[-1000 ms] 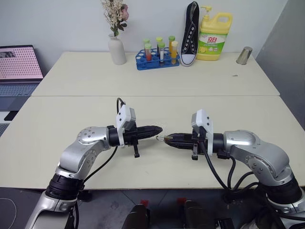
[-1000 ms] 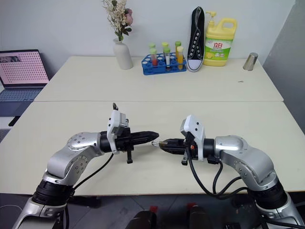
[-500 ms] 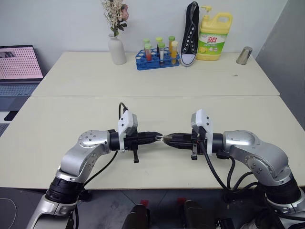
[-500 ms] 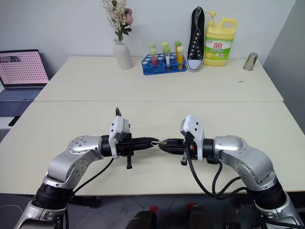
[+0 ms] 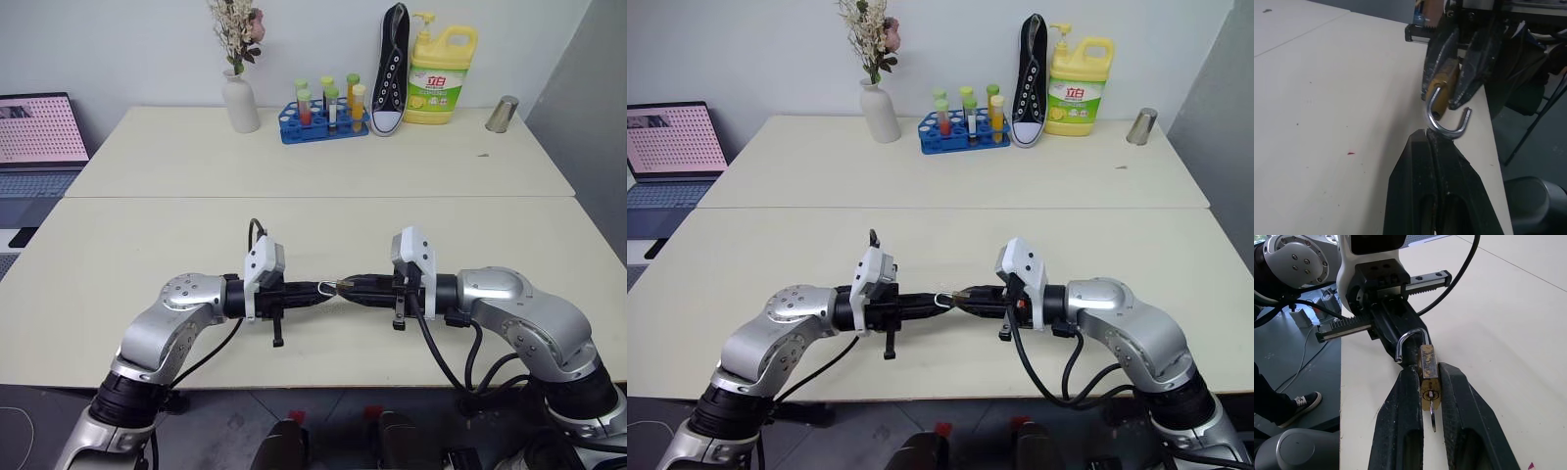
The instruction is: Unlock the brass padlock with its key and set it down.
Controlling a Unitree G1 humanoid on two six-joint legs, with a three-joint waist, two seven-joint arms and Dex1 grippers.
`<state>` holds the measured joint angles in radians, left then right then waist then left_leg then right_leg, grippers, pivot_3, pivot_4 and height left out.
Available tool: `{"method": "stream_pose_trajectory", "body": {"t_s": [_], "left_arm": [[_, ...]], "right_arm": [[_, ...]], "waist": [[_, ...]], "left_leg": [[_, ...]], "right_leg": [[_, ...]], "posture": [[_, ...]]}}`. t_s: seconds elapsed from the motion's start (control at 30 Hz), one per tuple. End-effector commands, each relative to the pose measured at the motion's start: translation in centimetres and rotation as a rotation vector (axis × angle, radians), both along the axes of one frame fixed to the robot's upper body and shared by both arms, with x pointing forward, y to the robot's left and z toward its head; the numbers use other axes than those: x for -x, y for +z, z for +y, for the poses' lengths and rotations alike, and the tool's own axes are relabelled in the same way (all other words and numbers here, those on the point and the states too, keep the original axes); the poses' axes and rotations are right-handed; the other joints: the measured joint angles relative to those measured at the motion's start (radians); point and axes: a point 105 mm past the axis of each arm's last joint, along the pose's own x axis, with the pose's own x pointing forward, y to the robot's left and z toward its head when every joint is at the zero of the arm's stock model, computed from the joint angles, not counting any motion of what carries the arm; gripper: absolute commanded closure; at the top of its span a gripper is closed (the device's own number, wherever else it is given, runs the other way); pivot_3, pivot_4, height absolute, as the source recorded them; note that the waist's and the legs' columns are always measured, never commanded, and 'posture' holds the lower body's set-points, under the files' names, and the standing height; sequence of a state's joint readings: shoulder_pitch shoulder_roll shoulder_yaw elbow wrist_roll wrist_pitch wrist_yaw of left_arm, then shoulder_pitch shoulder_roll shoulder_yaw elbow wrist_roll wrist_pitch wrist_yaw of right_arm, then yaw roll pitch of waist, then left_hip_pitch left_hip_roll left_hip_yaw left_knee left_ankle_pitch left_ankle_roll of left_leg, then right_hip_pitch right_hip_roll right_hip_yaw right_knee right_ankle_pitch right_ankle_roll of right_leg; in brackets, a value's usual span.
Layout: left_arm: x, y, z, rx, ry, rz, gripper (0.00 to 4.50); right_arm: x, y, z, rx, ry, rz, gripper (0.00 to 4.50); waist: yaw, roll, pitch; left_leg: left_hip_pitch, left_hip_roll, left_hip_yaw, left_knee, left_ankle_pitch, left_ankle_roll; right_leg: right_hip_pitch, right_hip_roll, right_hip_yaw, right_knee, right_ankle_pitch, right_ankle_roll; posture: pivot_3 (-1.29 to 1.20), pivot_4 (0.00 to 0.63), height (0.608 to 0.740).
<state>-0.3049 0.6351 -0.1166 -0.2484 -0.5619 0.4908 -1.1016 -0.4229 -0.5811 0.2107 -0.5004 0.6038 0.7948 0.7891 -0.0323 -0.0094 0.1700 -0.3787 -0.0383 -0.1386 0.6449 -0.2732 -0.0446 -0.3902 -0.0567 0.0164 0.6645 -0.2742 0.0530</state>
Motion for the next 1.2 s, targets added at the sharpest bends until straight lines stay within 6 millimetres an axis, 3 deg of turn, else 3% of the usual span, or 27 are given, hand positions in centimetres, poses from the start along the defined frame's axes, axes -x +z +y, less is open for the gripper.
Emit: {"method": "stream_pose_trajectory", "body": {"t_s": [0.03, 0.63, 0.93, 1.2], "left_arm": [[0.8, 1.3, 0.0, 0.03, -0.029, -0.019, 4.5], [1.1, 3.9, -0.4, 0.122, -0.03, 0.049, 4.5], [1.9, 2.8, 0.0, 0.057, -0.049, 0.011, 4.5], [2.5, 0.0, 2.0, -0.134, -0.054, -0.11, 4.5]], "right_arm": [[0.2, 0.7, 0.1, -0.011, 0.02, -0.041, 4.36], [0.3, 0.1, -0.1, 0.011, 0.029, -0.032, 4.36], [0.2, 0.0, -0.1, 0.014, 0.03, -0.034, 4.36], [0.0, -0.2, -0.2, 0.006, 0.016, -0.008, 4.36]], "waist": [[0.0, 0.0, 0.0], [0.0, 0.0, 0.0], [0.0, 0.0, 0.0], [0.002, 0.0, 0.0]], "left_leg": [[0.0, 0.0, 0.0, 0.0, 0.0, 0.0], [0.0, 0.0, 0.0, 0.0, 0.0, 0.0], [0.0, 0.0, 0.0, 0.0, 0.0, 0.0], [0.0, 0.0, 0.001, 0.0, 0.0, 0.0]], "right_leg": [[0.0, 0.0, 0.0, 0.0, 0.0, 0.0], [0.0, 0.0, 0.0, 0.0, 0.0, 0.0], [0.0, 0.0, 0.0, 0.0, 0.0, 0.0], [0.0, 0.0, 0.001, -0.001, 0.0, 0.0]], "posture": [[0.0, 0.15, 0.74], [0.0, 0.15, 0.74], [0.0, 0.15, 0.74], [0.0, 0.15, 0.74]]}}
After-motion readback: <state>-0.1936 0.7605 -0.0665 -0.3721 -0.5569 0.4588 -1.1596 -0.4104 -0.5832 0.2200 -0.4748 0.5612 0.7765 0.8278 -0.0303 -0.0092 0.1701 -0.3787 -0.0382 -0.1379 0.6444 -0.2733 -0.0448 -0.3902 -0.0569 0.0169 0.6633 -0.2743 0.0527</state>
